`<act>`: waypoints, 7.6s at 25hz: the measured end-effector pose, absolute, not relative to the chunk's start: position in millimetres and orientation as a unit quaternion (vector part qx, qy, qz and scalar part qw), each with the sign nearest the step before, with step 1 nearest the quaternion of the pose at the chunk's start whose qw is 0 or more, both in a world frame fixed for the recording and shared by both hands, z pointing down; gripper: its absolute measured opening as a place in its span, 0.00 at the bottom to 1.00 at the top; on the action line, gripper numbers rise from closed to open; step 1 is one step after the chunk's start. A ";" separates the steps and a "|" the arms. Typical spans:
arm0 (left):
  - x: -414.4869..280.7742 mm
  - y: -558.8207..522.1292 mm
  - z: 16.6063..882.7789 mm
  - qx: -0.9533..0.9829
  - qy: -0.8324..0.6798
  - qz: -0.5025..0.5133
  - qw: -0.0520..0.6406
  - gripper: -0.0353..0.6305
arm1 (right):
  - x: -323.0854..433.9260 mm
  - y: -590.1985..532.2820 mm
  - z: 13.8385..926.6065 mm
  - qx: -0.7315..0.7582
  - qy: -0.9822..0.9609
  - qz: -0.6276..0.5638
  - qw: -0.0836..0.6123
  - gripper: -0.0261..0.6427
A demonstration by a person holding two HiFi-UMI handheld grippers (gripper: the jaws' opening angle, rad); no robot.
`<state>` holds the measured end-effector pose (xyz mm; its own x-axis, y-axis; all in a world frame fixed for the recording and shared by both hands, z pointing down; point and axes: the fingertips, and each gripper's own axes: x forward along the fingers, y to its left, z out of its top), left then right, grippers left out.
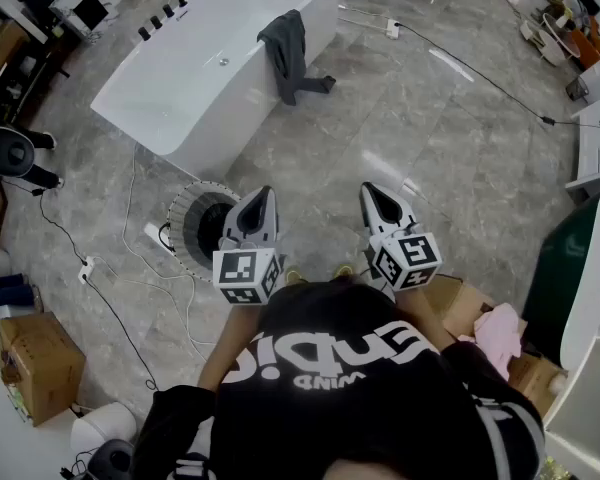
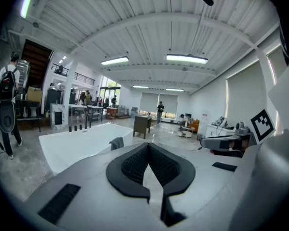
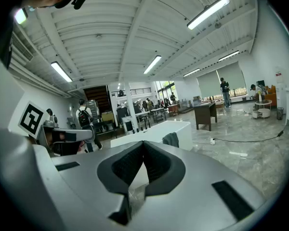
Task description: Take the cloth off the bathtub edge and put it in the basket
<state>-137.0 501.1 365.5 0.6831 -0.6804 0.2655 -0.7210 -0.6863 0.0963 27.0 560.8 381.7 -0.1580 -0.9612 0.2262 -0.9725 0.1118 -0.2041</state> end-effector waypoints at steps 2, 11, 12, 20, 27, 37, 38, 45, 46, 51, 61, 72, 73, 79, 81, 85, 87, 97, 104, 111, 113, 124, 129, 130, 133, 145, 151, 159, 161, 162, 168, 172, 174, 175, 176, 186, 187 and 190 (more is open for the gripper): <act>-141.5 497.9 365.8 0.914 -0.381 0.104 0.095 0.07 | 23.6 560.1 382.3 0.651 -0.744 0.148 0.022 0.06; -157.4 493.7 373.3 0.925 -0.353 0.109 0.092 0.07 | 9.0 568.0 392.3 0.670 -0.728 0.145 0.017 0.06; -158.7 494.0 374.0 0.927 -0.348 0.106 0.091 0.07 | 7.7 569.8 394.0 0.672 -0.726 0.142 0.017 0.06; -168.7 475.1 377.2 0.933 -0.334 0.097 0.092 0.07 | -6.8 557.4 395.8 0.690 -0.709 0.143 0.007 0.06; -167.8 446.6 381.3 0.933 -0.337 0.093 0.092 0.07 | -12.4 524.0 400.5 0.684 -0.715 0.145 0.004 0.06; -142.3 382.6 391.8 0.932 -0.336 0.097 0.096 0.07 | 13.1 455.1 409.7 0.684 -0.714 0.150 -0.002 0.06; -136.3 374.9 391.5 0.932 -0.336 0.097 0.097 0.07 | 18.5 447.3 408.4 0.683 -0.714 0.150 -0.002 0.06; -86.0 313.4 376.9 0.931 -0.338 0.099 0.093 0.07 | 68.1 381.9 395.3 0.677 -0.720 0.154 -0.003 0.06; -79.1 303.9 374.7 0.930 -0.341 0.098 0.093 0.07 | 74.8 371.9 394.4 0.674 -0.723 0.155 -0.003 0.06; -46.7 258.2 364.9 0.924 -0.357 0.096 0.091 0.07 | 108.2 319.2 386.7 0.658 -0.736 0.156 -0.003 0.06; 4.4 175.9 363.7 0.907 -0.402 0.092 0.085 0.07 | 169.6 222.3 384.0 0.625 -0.767 0.149 0.001 0.06; 44.3 109.1 373.8 0.902 -0.411 0.092 0.090 0.07 | 204.6 155.2 398.7 0.612 -0.774 0.160 0.003 0.06; 48.3 101.2 376.4 0.903 -0.410 0.092 0.090 0.07 | 207.3 147.4 401.3 0.612 -0.775 0.161 0.004 0.06; 73.8 45.8 389.8 0.906 -0.403 0.088 0.090 0.07 | 228.4 95.2 413.7 0.614 -0.773 0.160 0.009 0.06; 81.8 21.5 393.3 0.908 -0.400 0.088 0.092 0.07 | 234.2 73.0 417.8 0.614 -0.772 0.163 0.013 0.06; 98.9 -30.4 392.0 0.915 -0.386 0.080 0.089 0.07 | 246.7 21.7 419.2 0.616 -0.771 0.162 0.020 0.06; 107.7 -59.3 389.8 0.918 -0.380 0.081 0.085 0.07 | 253.9 -6.1 416.5 0.619 -0.769 0.162 0.019 0.06; 143.8 -205.7 380.3 0.924 -0.362 0.093 0.079 0.07 | 286.1 -146.6 403.9 0.629 -0.759 0.166 0.019 0.06; 157.2 -280.2 376.6 0.926 -0.356 0.095 0.079 0.07 | 295.7 -223.1 398.9 0.629 -0.759 0.164 0.019 0.06; 166.7 -322.7 371.8 0.924 -0.362 0.097 0.078 0.07 | 301.9 -264.3 395.4 0.625 -0.762 0.166 0.024 0.06; 170.5 -329.6 369.0 0.922 -0.366 0.095 0.080 0.07 | 305.3 -272.0 392.6 0.621 -0.766 0.166 0.026 0.06; 186.9 -376.1 389.2 0.907 -0.400 0.092 0.095 0.07 | 327.0 -329.8 407.2 0.586 -0.792 0.165 0.042 0.06; 192.4 -394.7 416.3 0.900 -0.408 0.103 0.113 0.07 | 324.7 -351.5 434.1 0.561 -0.805 0.189 0.048 0.06; 192.5 -398.6 424.1 0.899 -0.408 0.106 0.116 0.07 | 323.7 -355.0 442.0 0.558 -0.806 0.195 0.048 0.06; 197.5 -412.6 451.1 0.898 -0.409 0.110 0.120 0.07 | 326.0 -363.7 468.9 0.553 -0.806 0.206 0.050 0.06; 208.7 -443.9 558.3 0.898 -0.399 0.103 0.157 0.07 | 336.9 -391.2 563.6 0.560 -0.792 0.237 0.058 0.06; 211.5 -438.7 570.9 0.903 -0.385 0.113 0.155 0.08 | 340.0 -384.9 569.9 0.560 -0.789 0.246 0.064 0.06; 223.8 -433.2 585.4 0.906 -0.370 0.121 0.164 0.46 | 348.9 -382.6 570.6 0.561 -0.786 0.252 0.061 0.06; 229.4 -432.6 585.5 0.911 -0.362 0.117 0.160 0.52 | 351.3 -381.5 571.1 0.561 -0.786 0.253 0.061 0.06; 231.8 -432.0 586.1 0.913 -0.358 0.118 0.159 0.53 | 352.4 -381.0 571.4 0.560 -0.786 0.254 0.061 0.06; 237.7 -432.9 602.6 0.915 -0.340 0.149 0.160 0.53 | 356.7 -378.4 572.2 0.564 -0.782 0.258 0.060 0.06; 238.0 -436.0 628.0 0.913 -0.331 0.180 0.158 0.53 | 358.8 -376.0 576.9 0.567 -0.778 0.263 0.059 0.06; 237.3 -437.2 643.9 0.910 -0.324 0.202 0.160 0.53 | 358.9 -373.7 579.8 0.570 -0.775 0.267 0.058 0.06; 236.5 -438.0 652.4 0.908 -0.321 0.212 0.163 0.53 | 358.5 -372.4 581.2 0.570 -0.774 0.269 0.058 0.06; 235.8 -438.8 661.4 0.906 -0.319 0.222 0.168 0.53 | 357.7 -371.3 582.4 0.570 -0.774 0.271 0.059 0.06; 230.6 -448.5 772.9 0.876 -0.275 0.358 0.172 0.60 | 356.1 -368.2 591.1 0.574 -0.768 0.278 0.058 0.06; 230.0 -447.6 784.4 0.870 -0.269 0.374 0.176 0.61 | 356.2 -367.5 592.1 0.574 -0.767 0.279 0.058 0.06; 230.0 -445.6 812.4 0.854 -0.249 0.417 0.189 0.62 | 356.5 -365.4 596.7 0.575 -0.765 0.284 0.060 0.06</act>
